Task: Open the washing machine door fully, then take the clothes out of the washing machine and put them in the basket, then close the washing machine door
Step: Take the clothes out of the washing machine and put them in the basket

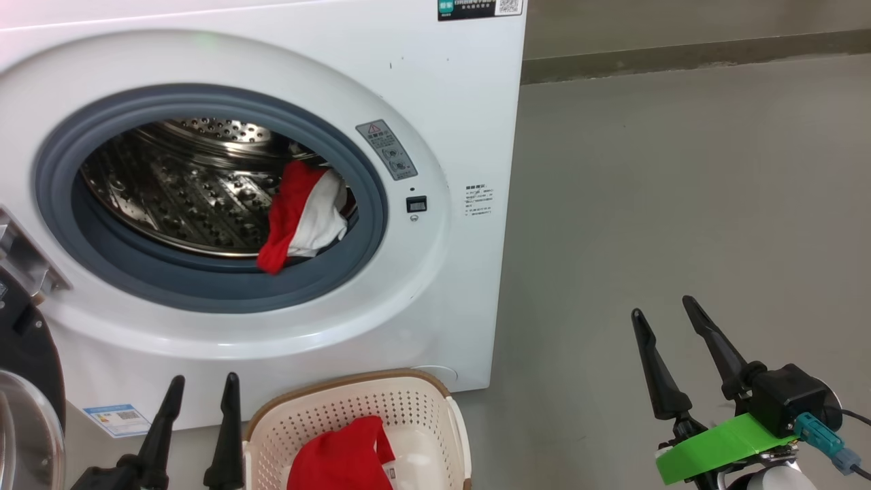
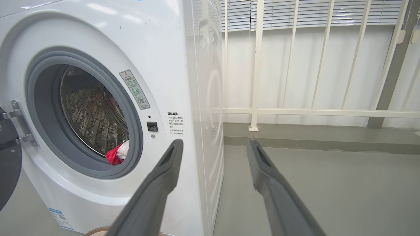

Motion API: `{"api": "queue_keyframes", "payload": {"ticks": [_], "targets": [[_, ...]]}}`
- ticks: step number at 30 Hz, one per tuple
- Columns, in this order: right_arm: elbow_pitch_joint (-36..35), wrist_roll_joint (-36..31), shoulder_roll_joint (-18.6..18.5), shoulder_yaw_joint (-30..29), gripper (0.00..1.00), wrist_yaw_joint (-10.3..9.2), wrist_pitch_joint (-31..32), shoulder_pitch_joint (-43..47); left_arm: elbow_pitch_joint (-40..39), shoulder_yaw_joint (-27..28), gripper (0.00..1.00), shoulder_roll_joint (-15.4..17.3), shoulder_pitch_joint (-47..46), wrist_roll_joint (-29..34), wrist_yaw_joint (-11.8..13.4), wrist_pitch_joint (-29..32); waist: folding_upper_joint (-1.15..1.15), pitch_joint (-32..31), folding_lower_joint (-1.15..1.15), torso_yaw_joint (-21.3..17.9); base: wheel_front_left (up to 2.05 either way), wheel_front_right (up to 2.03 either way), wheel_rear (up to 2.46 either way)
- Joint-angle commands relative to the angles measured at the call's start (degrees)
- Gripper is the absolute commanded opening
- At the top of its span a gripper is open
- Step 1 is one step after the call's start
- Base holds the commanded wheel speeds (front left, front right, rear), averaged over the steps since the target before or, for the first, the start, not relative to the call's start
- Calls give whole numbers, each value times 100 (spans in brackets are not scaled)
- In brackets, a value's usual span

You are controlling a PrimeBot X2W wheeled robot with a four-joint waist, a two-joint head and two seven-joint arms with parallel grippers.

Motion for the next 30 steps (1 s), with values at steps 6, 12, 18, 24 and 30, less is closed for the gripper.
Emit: {"api": "queue_keyframes", "payload": {"ticks": [6, 12, 18, 24, 30], "targets": [[-158, -60, -63, 123, 100, 20, -36, -18, -75, 215, 100, 83, -99, 155, -5, -45, 0, -13, 0, 30, 0, 0, 0], [-164, -44, -61, 115, 100, 20, -36, -14, -32, 237, 100, 75, -140, 223, 12, -45, 0, -11, 0, 74, 0, 0, 0], [-177, -32, -62, 144, 100, 20, -36, -31, -19, 264, 100, 67, -124, 228, 30, -45, 0, 4, 0, 49, 0, 0, 0], [-204, -43, -73, 162, 100, 20, -36, -34, -3, 259, 100, 52, -149, 178, 70, -45, 0, 59, 0, 30, 0, 0, 0], [-279, 6, -102, 228, 100, 20, -36, -94, 67, 242, 100, 46, -313, 177, 160, -45, 0, 277, 0, 77, 0, 0, 0]]}}
